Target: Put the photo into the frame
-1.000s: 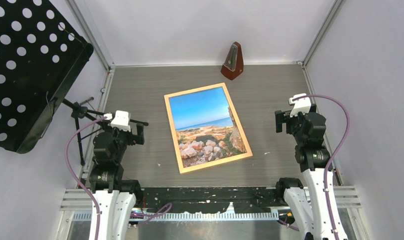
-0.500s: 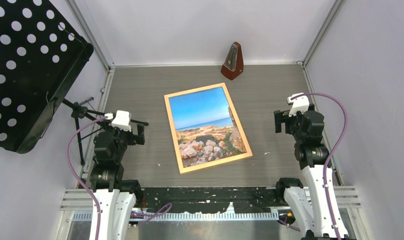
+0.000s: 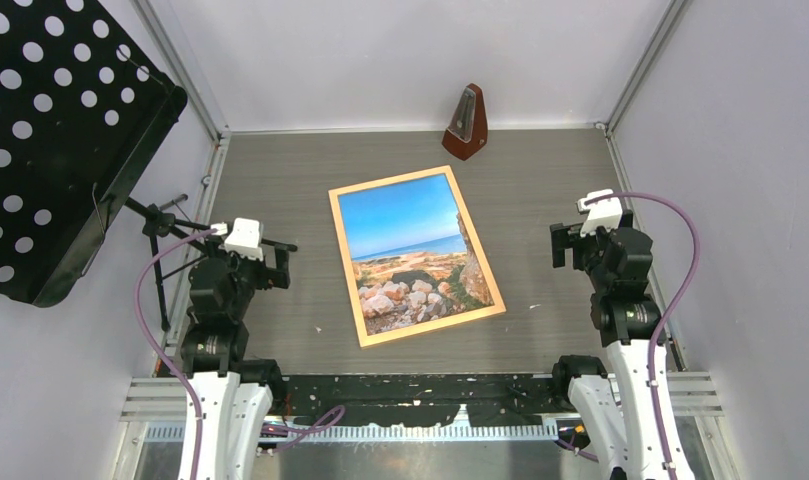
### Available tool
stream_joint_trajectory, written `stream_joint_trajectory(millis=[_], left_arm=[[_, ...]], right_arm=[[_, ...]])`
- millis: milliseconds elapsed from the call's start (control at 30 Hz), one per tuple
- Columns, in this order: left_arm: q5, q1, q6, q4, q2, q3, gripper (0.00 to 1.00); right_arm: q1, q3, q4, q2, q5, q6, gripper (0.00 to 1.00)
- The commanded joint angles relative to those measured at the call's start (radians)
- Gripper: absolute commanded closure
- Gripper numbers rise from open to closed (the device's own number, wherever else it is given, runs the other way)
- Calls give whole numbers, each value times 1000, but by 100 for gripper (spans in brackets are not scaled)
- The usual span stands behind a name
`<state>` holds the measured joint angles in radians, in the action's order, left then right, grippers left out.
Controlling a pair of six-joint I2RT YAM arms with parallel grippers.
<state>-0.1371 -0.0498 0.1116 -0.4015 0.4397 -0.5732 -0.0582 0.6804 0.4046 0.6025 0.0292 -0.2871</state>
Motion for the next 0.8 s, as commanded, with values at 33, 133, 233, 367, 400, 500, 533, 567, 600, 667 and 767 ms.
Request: stream_joint_trajectory(millis=[33, 133, 233, 367, 400, 500, 533, 567, 600, 667, 767], left_arm=[[-18, -17, -1, 34, -15, -12, 0], [-27, -25, -2, 29, -16, -13, 0], [-36, -31, -2, 26, -11, -15, 1], [-40, -36, -3, 21, -6, -17, 1], [-41, -37, -3, 21, -6, -16, 1], [-49, -43, -4, 21, -4, -17, 1], [-51, -43, -5, 21, -3, -17, 1], [-53, -44, -4, 21, -2, -16, 1], [-53, -45, -4, 20, -1, -17, 1], [-55, -46, -5, 17, 1, -19, 1], [-59, -53, -5, 15, -1, -18, 1]], right_arm=[[0, 0, -38, 8, 12, -14, 5], [0, -1, -36, 6, 10, -16, 5], [0, -1, -37, 4, 13, -17, 5], [0, -2, -36, 0, 19, -15, 5], [0, -1, -36, 0, 20, -14, 5], [0, 0, -35, 5, 23, -14, 5], [0, 1, -34, 6, 23, -12, 5], [0, 1, -34, 6, 23, -12, 5], [0, 1, -33, 5, 23, -12, 5], [0, 2, -34, 5, 23, -10, 5], [0, 3, -30, 2, 29, -11, 5]])
